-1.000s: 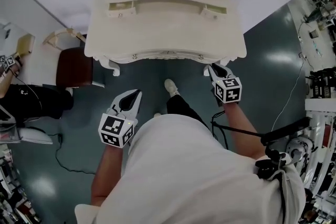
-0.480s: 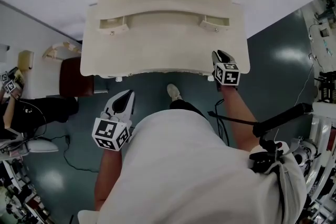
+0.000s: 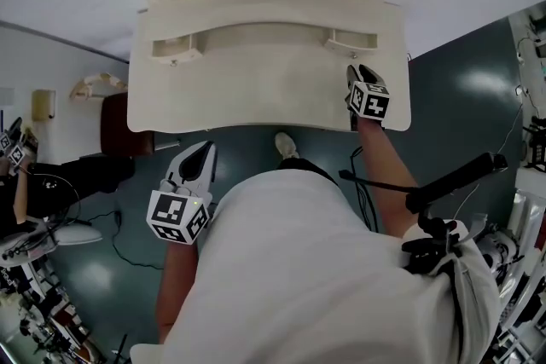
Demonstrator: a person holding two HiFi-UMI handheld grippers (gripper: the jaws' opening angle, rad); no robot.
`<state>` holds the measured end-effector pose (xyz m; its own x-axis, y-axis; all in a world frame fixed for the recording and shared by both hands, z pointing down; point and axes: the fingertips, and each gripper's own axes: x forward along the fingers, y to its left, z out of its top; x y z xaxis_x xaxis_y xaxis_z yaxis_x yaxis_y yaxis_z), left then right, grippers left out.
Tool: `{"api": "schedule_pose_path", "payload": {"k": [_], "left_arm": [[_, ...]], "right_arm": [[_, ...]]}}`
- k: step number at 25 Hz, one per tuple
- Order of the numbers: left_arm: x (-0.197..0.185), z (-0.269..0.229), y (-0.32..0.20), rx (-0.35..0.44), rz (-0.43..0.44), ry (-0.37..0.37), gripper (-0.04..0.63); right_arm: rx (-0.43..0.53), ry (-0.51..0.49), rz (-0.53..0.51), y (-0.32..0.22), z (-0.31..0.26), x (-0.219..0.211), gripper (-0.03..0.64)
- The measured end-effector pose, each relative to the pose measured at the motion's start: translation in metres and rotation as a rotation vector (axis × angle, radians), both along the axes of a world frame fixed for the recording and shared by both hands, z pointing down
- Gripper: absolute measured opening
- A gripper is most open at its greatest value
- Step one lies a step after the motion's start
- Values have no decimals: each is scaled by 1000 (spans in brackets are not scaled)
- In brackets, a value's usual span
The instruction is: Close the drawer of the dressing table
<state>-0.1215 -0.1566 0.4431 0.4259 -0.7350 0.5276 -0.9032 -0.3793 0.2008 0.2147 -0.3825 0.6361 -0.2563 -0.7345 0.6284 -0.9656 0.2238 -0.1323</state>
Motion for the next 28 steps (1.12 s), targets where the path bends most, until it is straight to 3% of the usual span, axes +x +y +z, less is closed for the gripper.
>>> {"api": "schedule_pose_path", "payload": {"k": [10,16,28], "left_arm": [[10,1,-19,-23,-28,-15,3],[16,4,-28,-36,-32,-24,2],[17,2,-43,-47,-33,-36,3]], "right_arm": [[-27,-47,32,-28,16,-1,136],[-32,-43,37,-35,21,-1,103],[-19,-32,22,-50,19,0,98]]}}
